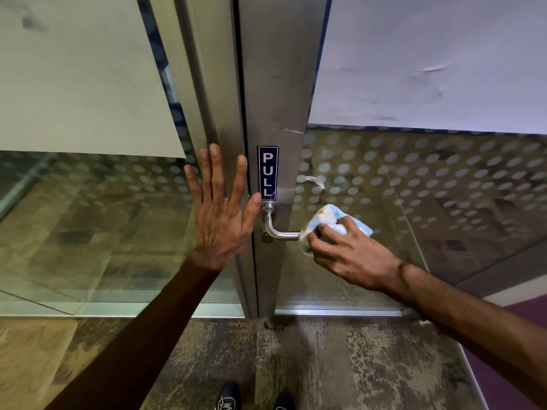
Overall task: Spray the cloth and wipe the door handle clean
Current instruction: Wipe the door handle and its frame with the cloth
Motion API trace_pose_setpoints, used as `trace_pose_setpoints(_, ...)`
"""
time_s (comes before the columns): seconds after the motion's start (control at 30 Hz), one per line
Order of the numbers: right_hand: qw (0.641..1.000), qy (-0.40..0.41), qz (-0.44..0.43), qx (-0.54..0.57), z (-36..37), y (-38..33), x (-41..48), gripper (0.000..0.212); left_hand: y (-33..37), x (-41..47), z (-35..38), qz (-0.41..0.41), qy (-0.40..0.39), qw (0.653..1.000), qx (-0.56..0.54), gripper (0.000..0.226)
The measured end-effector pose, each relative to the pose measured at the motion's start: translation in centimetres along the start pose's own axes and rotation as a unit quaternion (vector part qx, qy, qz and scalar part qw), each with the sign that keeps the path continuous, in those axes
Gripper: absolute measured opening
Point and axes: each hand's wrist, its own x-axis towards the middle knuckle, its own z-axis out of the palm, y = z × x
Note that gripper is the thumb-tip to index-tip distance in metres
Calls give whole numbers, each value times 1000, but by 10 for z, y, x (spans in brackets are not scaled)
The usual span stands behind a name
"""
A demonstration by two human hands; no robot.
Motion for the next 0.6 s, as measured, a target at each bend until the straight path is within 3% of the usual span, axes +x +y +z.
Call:
trace_pose_setpoints(0.27,998,37,43,25,-1,4,-23,20,0,2,0,-1,-2,1000,2,73)
trace_pose_setpoints(0.37,989,62,111,77,-11,-4,-31,38,1,2,1,3,5,1000,-9,73)
trace_pose_setpoints(0.43,963,81,211,147,-16,-11,-40,61,2,3,1,2,9,1000,-15,73)
trace_pose_setpoints(0.5,892,140,333,272,-19,-18,-52,68,3,4,2,2,8,1000,-15,73)
trace_pose_setpoints(0.6,694,248,488,469,-18,-25,-68,65,6,5,1,2,7,1000,-21,73)
